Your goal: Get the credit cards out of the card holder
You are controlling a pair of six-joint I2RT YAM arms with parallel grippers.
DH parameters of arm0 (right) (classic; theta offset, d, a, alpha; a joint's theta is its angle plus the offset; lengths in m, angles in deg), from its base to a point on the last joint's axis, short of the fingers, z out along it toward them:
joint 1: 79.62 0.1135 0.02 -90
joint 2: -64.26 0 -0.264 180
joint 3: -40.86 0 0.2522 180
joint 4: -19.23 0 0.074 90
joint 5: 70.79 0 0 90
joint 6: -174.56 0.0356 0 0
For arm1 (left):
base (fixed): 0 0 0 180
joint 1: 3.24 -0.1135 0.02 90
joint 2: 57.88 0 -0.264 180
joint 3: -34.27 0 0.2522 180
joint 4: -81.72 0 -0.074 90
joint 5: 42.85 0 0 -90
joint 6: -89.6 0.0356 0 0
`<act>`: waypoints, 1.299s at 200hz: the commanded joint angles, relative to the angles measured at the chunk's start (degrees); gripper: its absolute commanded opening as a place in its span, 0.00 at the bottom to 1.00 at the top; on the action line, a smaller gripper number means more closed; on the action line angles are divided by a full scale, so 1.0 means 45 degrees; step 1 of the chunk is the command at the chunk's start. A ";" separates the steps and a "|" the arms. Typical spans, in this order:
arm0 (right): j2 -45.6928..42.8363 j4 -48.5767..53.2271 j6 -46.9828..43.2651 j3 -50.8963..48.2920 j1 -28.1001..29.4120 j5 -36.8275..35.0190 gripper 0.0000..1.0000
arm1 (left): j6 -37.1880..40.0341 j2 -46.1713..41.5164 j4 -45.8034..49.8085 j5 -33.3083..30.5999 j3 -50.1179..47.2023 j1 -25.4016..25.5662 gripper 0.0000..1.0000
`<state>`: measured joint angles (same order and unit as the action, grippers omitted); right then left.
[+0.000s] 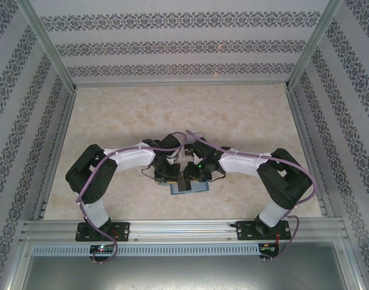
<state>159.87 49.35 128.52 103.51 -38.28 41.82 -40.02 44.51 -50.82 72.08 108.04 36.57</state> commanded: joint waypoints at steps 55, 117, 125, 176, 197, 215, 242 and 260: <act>-0.0520 -0.1915 0.0613 -0.1342 -0.0681 0.1621 0.29 | 0.0249 0.1806 0.1595 -0.2159 -0.0656 0.0537 0.00; -0.0993 -0.3521 0.1157 -0.2140 -0.1060 0.2731 0.21 | 0.0153 0.1959 0.1552 -0.2178 -0.0608 0.0626 0.00; -0.1013 -0.3633 0.1211 -0.2190 -0.1081 0.2805 0.20 | 0.0151 0.1957 0.1555 -0.2171 -0.0613 0.0625 0.00; -0.1021 -0.4207 0.1401 -0.2425 -0.1141 0.3120 0.17 | 0.0162 0.1976 0.1526 -0.2174 -0.0657 0.0665 0.00; -0.0939 -0.4398 0.1401 -0.2483 -0.1165 0.3183 0.16 | 0.0163 0.1977 0.1501 -0.2146 -0.0647 0.0672 0.00; -0.0816 -0.4624 0.1428 -0.2542 -0.1167 0.3281 0.18 | 0.0147 0.1979 0.1497 -0.2158 -0.0658 0.0682 0.00; -0.0513 -0.4941 0.1488 -0.2543 -0.1160 0.3538 0.18 | 0.0136 0.2004 0.1496 -0.2145 -0.0623 0.0703 0.00; -0.0298 -0.5153 0.1514 -0.2543 -0.1140 0.3715 0.19 | 0.0151 0.1997 0.1495 -0.2153 -0.0634 0.0704 0.00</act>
<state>156.99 29.50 134.40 92.58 -43.51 55.98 -39.82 46.33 -48.42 69.93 109.67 37.71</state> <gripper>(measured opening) 0.182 0.041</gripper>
